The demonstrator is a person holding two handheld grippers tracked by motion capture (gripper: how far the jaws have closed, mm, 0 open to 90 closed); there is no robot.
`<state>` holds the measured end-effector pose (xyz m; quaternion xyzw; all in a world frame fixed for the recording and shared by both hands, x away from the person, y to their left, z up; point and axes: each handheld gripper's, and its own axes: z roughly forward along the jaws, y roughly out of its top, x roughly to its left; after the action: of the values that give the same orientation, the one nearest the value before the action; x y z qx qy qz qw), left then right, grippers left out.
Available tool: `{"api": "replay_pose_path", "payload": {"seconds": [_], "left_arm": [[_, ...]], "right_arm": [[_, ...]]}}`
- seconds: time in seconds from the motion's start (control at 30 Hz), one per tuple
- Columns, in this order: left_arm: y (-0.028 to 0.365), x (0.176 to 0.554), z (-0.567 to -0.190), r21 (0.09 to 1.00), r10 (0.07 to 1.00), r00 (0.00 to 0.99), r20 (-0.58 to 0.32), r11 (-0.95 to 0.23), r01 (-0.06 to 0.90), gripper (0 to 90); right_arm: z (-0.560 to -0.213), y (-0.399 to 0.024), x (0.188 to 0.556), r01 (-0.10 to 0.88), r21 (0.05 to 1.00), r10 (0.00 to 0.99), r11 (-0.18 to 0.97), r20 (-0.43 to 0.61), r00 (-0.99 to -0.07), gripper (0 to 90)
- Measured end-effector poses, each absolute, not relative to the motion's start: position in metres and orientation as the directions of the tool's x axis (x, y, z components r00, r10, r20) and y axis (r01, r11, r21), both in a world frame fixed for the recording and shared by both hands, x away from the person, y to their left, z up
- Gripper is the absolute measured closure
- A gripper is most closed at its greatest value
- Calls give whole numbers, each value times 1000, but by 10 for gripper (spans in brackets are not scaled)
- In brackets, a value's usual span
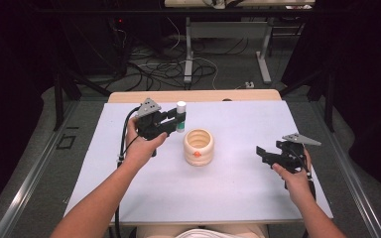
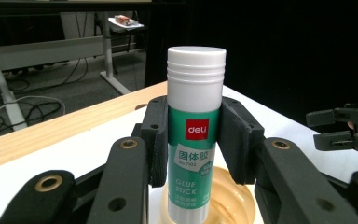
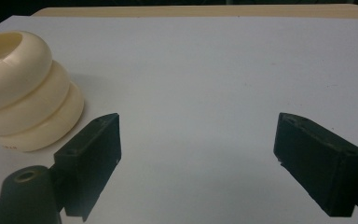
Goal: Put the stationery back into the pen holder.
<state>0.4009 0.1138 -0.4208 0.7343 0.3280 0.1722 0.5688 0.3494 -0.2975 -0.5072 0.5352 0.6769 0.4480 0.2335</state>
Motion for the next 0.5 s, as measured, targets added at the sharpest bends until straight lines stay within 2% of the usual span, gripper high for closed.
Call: {"api": "replay_pose_path", "payload": {"seconds": [0.5], "left_arm": [[90,402,-432,957,673,729,-127,-110,268,653]], "right_arm": [[-508,-298,350,519,855,934,23,167,-317,145]]}}
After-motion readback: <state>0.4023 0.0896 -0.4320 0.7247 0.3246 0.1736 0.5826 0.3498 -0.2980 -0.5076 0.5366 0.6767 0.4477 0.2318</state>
